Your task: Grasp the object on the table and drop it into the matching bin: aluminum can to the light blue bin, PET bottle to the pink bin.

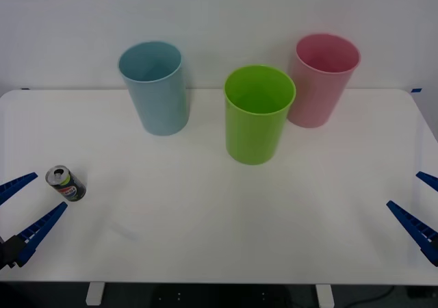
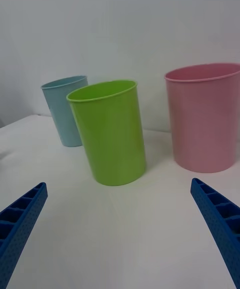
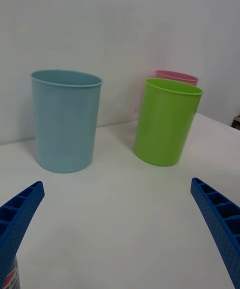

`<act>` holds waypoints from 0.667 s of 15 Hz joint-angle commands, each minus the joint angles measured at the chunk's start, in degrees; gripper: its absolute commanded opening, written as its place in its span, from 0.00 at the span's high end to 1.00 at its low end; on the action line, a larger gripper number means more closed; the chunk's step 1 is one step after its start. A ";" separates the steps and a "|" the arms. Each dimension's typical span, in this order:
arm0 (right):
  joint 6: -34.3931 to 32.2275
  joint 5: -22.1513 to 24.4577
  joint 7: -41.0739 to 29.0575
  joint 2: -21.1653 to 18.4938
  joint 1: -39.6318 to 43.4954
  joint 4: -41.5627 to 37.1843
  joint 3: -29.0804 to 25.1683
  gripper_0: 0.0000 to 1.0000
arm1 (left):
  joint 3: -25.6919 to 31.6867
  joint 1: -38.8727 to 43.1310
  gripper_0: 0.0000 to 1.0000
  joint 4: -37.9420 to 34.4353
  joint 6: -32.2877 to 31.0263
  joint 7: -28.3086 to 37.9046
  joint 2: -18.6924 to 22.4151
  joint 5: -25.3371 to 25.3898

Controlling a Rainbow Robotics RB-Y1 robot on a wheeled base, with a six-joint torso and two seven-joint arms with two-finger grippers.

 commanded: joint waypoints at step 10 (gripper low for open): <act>0.00 0.00 0.00 0.00 0.00 0.00 0.00 0.00 | 0.06 4.35 0.00 0.43 1.10 -1.23 -1.73 2.88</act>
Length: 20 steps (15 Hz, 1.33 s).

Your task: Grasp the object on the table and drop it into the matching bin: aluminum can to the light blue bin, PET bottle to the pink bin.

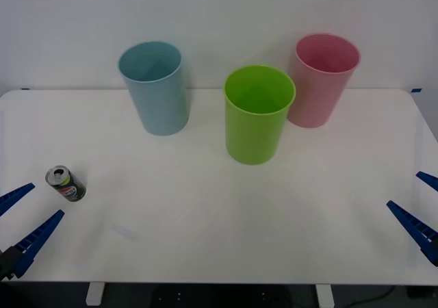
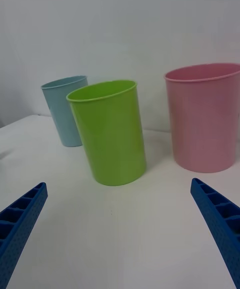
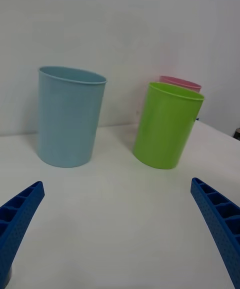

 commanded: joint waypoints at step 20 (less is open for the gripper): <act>0.00 0.00 0.00 0.00 0.00 0.00 0.00 0.00 | -6.04 7.55 0.00 0.27 27.59 -7.61 -0.08 -2.90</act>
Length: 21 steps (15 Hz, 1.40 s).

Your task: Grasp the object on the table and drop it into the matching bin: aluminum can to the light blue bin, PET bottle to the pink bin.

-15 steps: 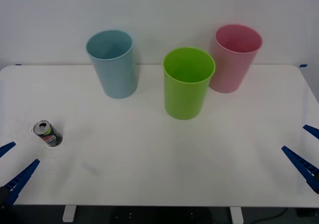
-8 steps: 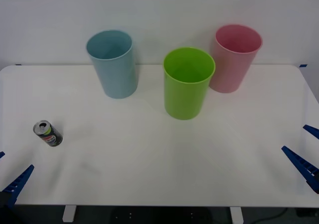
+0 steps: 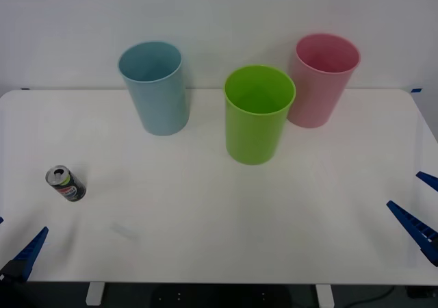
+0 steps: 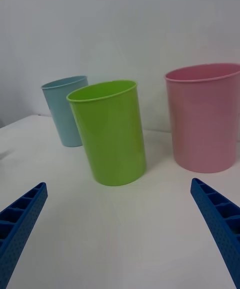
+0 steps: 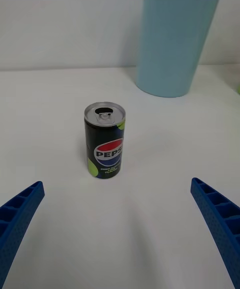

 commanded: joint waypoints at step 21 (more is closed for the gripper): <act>0.00 0.00 0.00 0.00 0.00 0.00 0.00 0.00 | -4.40 -23.00 0.00 25.07 4.07 -7.83 0.04 -0.28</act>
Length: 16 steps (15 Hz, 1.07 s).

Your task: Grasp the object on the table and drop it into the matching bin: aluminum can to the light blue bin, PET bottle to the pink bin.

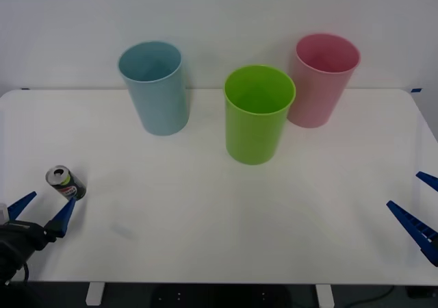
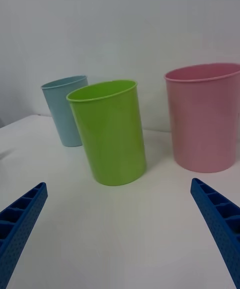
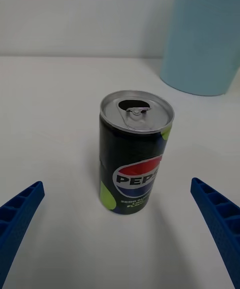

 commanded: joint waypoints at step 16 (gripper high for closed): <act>0.00 0.00 0.00 0.00 0.00 0.00 0.00 0.00 | -1.60 -11.86 0.00 11.23 -0.01 -1.67 0.04 -1.25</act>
